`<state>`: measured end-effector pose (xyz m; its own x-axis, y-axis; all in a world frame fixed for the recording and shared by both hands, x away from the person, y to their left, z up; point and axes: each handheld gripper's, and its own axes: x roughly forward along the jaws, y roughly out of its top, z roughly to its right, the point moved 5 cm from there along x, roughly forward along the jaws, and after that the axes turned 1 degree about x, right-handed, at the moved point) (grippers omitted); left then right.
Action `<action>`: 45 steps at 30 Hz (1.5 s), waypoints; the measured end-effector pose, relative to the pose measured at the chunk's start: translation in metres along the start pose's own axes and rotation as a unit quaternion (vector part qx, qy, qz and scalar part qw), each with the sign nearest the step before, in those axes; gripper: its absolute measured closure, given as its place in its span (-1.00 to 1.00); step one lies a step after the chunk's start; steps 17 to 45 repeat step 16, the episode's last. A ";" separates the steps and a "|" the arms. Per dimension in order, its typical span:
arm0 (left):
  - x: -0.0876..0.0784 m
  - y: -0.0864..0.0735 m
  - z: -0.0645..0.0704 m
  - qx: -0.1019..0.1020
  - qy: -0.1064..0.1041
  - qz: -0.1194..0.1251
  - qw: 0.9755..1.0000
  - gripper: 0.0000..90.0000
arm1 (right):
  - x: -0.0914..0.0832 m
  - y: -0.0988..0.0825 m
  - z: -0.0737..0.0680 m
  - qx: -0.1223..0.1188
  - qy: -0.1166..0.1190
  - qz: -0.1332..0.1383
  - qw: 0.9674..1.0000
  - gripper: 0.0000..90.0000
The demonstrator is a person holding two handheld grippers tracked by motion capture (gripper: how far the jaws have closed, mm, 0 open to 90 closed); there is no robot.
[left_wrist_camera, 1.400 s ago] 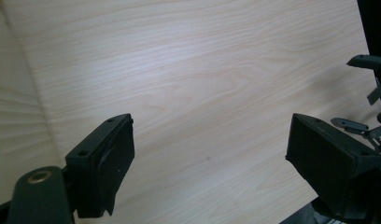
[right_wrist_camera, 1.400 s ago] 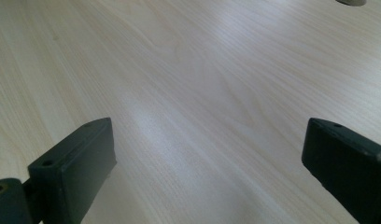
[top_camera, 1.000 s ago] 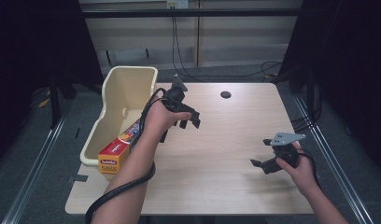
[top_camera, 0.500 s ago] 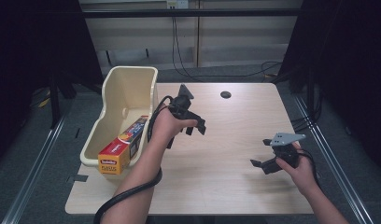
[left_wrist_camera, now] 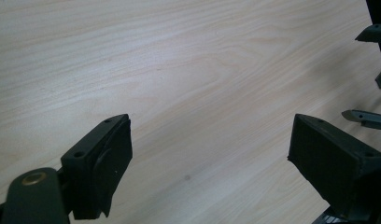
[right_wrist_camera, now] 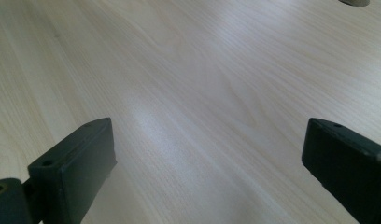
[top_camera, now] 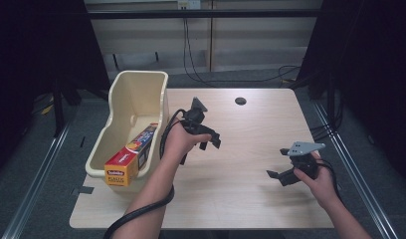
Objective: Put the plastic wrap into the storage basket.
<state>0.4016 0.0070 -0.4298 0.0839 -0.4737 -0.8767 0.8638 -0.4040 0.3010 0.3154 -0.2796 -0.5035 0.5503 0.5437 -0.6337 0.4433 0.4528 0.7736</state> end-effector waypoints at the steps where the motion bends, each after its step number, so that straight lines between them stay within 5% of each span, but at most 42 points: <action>1: 0.001 -0.001 0.000 0.000 -0.002 0.000 1.000 -0.70 | 0.000 0.000 0.000 0.000 0.001 0.000 1.000 -0.95; 16: 0.024 -0.019 -0.002 0.012 0.000 0.002 1.000 -0.70 | 0.002 -0.001 -0.001 -0.004 -0.002 -0.005 1.000 -0.95; 45: 0.024 -0.019 -0.002 0.012 0.000 0.002 1.000 -0.70 | 0.002 -0.001 -0.001 -0.004 -0.002 -0.005 1.000 -0.95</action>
